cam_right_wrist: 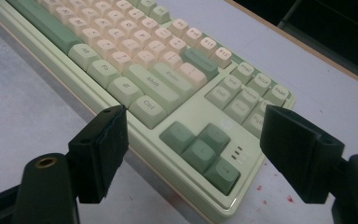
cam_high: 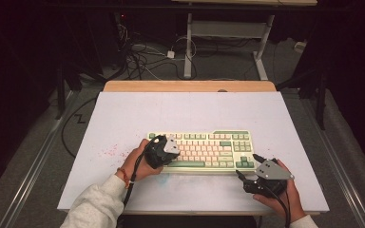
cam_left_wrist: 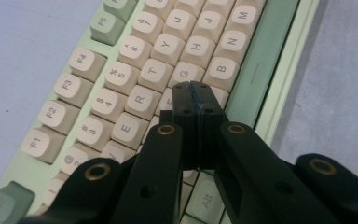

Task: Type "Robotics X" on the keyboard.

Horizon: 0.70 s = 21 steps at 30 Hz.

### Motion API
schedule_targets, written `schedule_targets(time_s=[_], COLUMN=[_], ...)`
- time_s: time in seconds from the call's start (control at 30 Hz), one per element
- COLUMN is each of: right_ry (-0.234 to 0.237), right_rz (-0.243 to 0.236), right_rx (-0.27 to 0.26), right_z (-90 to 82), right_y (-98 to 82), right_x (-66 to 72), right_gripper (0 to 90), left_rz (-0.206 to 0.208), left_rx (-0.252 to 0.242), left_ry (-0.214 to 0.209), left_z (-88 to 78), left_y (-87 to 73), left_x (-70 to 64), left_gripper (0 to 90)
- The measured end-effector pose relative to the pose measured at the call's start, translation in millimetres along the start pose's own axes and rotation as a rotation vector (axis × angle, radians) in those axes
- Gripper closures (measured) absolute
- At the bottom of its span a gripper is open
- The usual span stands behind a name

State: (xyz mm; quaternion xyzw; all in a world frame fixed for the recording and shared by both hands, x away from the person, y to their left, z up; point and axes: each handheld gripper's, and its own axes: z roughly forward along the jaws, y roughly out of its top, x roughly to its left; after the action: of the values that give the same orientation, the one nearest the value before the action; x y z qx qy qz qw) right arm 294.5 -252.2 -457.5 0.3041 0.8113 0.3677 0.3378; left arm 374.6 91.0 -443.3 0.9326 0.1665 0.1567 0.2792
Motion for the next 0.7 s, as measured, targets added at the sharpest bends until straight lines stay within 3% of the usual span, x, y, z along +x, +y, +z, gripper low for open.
schedule_targets(time_s=[0.33, 0.57, 0.7], right_ry=[-0.003, -0.001, 0.004], right_rz=[0.007, 0.012, 0.019], right_rx=[-0.01, -0.013, -0.01], right_z=[-2.2, -2.8, -2.5], right_y=[1.1, 2.3, 2.2], right_x=[-0.7, -0.1, -0.2], right_gripper=[23.6, 23.6, 23.6], left_rz=[-0.022, -0.033, -0.051], left_rx=[-0.088, -0.15, -0.173], left_ry=[0.059, 0.102, 0.154], left_z=[-20.9, -34.6, -38.6], left_y=[-7.4, -18.6, -24.1], left_x=[3.8, 5.0, 4.5], left_gripper=[82.3, 68.5, 54.6])
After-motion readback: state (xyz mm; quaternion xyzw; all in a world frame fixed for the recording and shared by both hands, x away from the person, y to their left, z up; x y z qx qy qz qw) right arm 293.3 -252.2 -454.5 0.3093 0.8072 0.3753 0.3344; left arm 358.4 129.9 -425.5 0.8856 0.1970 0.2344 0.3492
